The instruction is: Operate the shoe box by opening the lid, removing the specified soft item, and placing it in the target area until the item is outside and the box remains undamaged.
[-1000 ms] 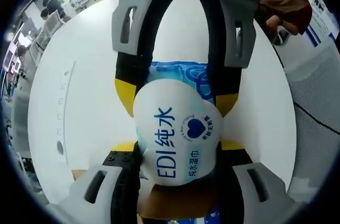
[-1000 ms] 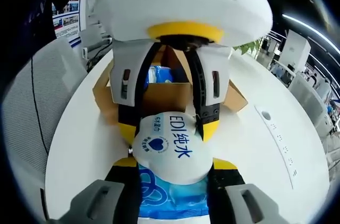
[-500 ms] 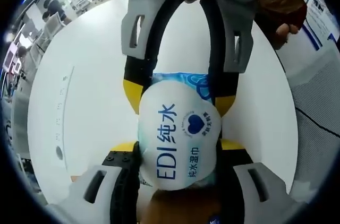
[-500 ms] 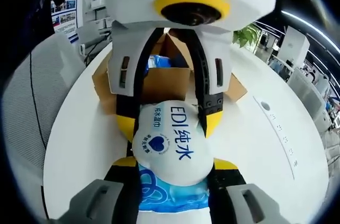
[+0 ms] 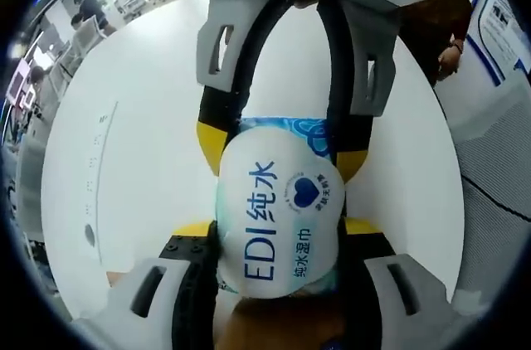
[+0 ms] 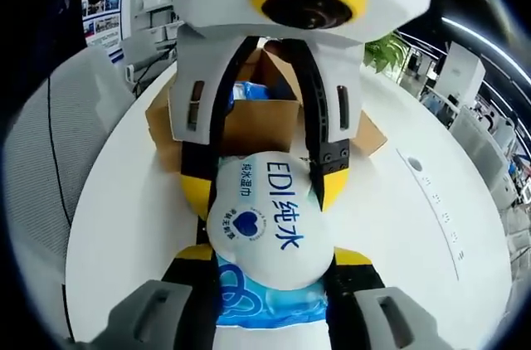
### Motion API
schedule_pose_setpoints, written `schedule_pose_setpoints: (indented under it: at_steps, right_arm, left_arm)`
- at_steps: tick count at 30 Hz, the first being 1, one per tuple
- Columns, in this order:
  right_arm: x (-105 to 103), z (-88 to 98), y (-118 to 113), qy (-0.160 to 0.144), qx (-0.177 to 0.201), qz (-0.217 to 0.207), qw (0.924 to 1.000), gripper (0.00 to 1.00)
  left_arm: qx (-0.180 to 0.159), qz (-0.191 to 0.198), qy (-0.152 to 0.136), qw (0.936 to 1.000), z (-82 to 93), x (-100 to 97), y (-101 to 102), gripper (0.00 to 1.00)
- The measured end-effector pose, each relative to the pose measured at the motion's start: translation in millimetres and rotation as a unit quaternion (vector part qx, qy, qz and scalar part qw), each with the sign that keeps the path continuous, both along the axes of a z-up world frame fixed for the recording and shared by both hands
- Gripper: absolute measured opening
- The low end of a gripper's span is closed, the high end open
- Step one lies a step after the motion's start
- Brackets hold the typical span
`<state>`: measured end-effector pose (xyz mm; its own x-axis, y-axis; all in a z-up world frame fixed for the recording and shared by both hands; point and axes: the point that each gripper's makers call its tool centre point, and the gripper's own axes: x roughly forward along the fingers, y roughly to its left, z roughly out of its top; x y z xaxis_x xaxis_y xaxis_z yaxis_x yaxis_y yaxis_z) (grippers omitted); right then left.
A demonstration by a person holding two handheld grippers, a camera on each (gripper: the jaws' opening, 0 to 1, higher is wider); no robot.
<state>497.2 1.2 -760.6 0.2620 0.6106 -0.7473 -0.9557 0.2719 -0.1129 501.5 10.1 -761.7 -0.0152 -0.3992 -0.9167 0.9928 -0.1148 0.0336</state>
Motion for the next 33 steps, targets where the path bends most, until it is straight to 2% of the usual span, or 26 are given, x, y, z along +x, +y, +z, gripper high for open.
schedule_pose_setpoints:
  at_steps: [10,19,33]
  right_arm:
    - [1,-0.9,-1,-0.003,-0.005,0.013,0.9999,0.49]
    - [0,-1.9,-2,0.0,-0.012,0.016,0.9998,0.51]
    - [-4,15.8,2,-0.002,0.001,0.011,0.9999,0.53]
  left_arm:
    - [0.0,0.023,0.005,0.9997,-0.2,0.5,1,0.57]
    - [-0.002,0.019,0.01,0.9998,0.3,1.3,0,0.59]
    - [-0.031,0.012,0.001,0.9995,15.5,2.5,-10,0.65]
